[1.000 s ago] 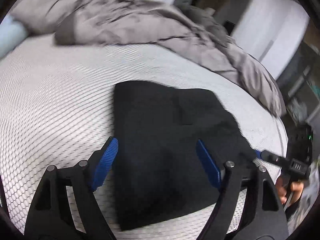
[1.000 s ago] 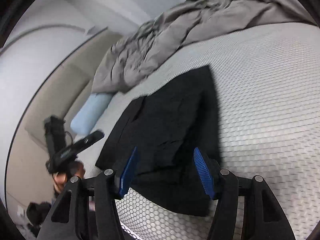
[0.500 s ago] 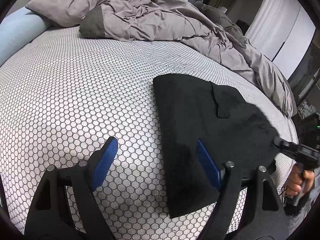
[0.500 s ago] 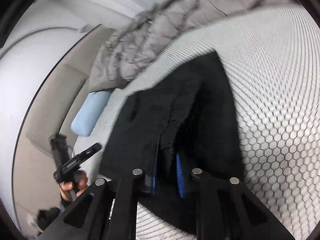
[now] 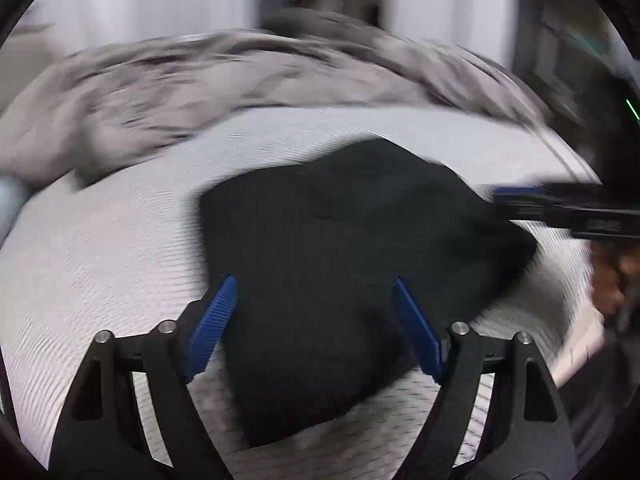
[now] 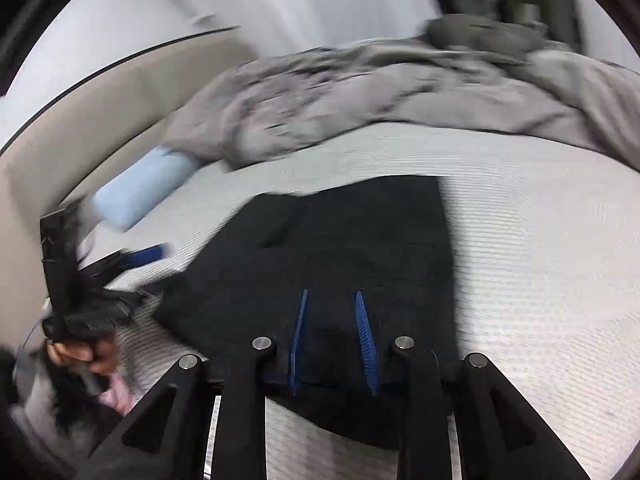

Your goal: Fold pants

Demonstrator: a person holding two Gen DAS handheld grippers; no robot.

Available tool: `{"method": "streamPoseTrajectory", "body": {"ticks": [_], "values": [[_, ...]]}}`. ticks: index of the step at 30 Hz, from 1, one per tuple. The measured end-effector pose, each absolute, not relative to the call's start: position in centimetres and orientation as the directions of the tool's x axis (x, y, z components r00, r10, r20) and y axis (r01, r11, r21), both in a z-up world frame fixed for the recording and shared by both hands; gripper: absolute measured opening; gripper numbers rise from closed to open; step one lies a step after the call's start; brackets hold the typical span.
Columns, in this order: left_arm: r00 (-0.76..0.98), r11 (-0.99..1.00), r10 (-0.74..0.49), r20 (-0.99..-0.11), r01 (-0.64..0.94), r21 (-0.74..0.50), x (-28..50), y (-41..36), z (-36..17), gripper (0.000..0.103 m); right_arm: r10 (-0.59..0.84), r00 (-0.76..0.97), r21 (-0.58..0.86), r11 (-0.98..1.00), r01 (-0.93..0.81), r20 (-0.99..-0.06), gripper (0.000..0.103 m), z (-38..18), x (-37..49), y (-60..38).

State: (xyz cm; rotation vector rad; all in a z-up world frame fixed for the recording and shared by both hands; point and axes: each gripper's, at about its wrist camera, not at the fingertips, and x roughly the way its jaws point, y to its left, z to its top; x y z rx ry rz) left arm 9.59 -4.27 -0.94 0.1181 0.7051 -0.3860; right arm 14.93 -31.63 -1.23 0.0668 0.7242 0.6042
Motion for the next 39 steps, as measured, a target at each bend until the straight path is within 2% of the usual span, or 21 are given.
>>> {"method": "streamPoseTrajectory", "body": {"ticks": [1,2,3,6,10,12,15,16,17,20,24,25,26,27,29,30,31,34,36,38,39], "values": [[0.639,0.894,-0.336,-0.692,0.448,-0.020,10.2,-5.7,-2.0,0.066,0.545,0.559,0.233,0.814,-0.532,-0.625,0.026,-1.9,15.3,-29.7],[0.618,0.885,-0.328,-0.714,0.465,-0.004,10.7,-6.3,-2.9,0.063,0.535,0.532,0.213,0.808,-0.549,-0.656,0.026,-2.8,15.8,-28.3],[0.610,0.884,-0.313,-0.728,0.468,0.012,11.1,-6.5,-3.6,0.062,0.517,0.496,0.194,0.803,-0.564,-0.698,0.026,-3.7,16.6,-26.4],[0.575,0.872,-0.366,-0.732,0.487,-0.053,11.6,-5.0,-4.3,0.061,0.481,0.440,0.148,0.785,-0.602,-0.758,0.024,-6.5,17.9,-23.9],[0.579,0.876,-0.363,-0.730,0.478,-0.057,10.3,-3.2,-4.0,0.061,0.270,0.580,-0.078,0.861,-0.503,-0.768,0.021,-5.8,16.9,-26.6],[0.589,0.886,-0.342,-0.732,0.463,-0.041,9.8,-3.0,-3.4,0.061,0.323,0.561,-0.015,0.857,-0.515,-0.762,0.021,-5.2,16.2,-28.5],[0.623,0.890,-0.397,-0.674,0.442,-0.115,10.0,-1.6,-1.0,0.062,0.355,0.593,-0.011,0.852,-0.523,-0.723,0.041,-3.6,15.0,-28.2],[0.645,0.899,-0.396,-0.654,0.419,-0.131,10.3,-1.2,-0.5,0.063,0.390,0.593,0.015,0.844,-0.537,-0.704,0.057,-3.2,15.0,-27.3],[0.657,0.915,-0.377,-0.653,0.372,-0.155,11.5,-1.1,-0.3,0.063,0.430,0.586,0.048,0.831,-0.554,-0.687,0.063,-2.8,15.4,-26.4],[0.583,0.926,-0.350,-0.734,0.332,-0.178,15.0,-1.9,-2.6,0.059,0.427,0.566,0.058,0.830,-0.554,-0.705,0.064,-3.7,18.2,-23.2],[0.598,0.931,-0.298,-0.744,0.353,-0.089,14.9,-1.8,-3.5,0.062,0.283,0.562,-0.060,0.856,-0.514,-0.778,0.062,-6.4,21.3,-22.1],[0.602,0.935,-0.289,-0.744,0.344,-0.085,14.6,-1.1,-3.4,0.067,0.210,0.598,-0.132,0.870,-0.475,-0.773,0.050,-6.0,21.2,-23.0],[0.606,0.950,-0.246,-0.757,0.304,-0.066,14.5,-0.2,-3.6,0.067,0.179,0.612,-0.164,0.872,-0.462,-0.771,0.042,-5.7,21.0,-23.7],[0.596,0.954,-0.242,-0.766,0.289,-0.077,14.5,0.3,-3.8,0.067,0.168,0.610,-0.164,0.878,-0.450,-0.775,0.042,-5.5,21.0,-24.6],[0.594,0.962,-0.234,-0.770,0.258,-0.094,14.1,0.8,-3.3,0.063,0.147,0.617,-0.188,0.877,-0.443,-0.773,0.043,-5.2,20.7,-25.0],[0.602,0.966,-0.219,-0.768,0.245,-0.083,13.8,0.9,-2.5,0.052,0.139,0.632,-0.210,0.870,-0.446,-0.763,0.043,-5.1,20.4,-24.7],[0.632,0.965,-0.224,-0.742,0.252,-0.076,13.3,0.9,-1.0,0.052,0.141,0.646,-0.220,0.868,-0.444,-0.750,0.043,-4.7,20.2,-24.4],[0.677,0.946,-0.291,-0.676,0.309,-0.098,13.4,-0.3,1.6,0.052,0.289,0.622,-0.096,0.855,-0.509,-0.728,0.048,-3.1,19.5,-24.2],[0.643,0.930,-0.311,-0.700,0.358,-0.084,14.8,-2.7,1.3,0.052,0.319,0.618,-0.055,0.860,-0.508,-0.718,0.050,-2.6,20.4,-23.7],[0.569,0.913,-0.302,-0.765,0.404,-0.059,16.7,-5.0,-1.3,0.044,0.352,0.591,0.010,0.865,-0.502,-0.726,0.051,-2.9,22.3,-23.2],[0.550,0.914,-0.282,-0.786,0.403,-0.046,17.3,-5.3,-2.4,0.043,0.355,0.559,0.036,0.865,-0.501,-0.749,0.052,-3.8,23.5,-22.8]]}}
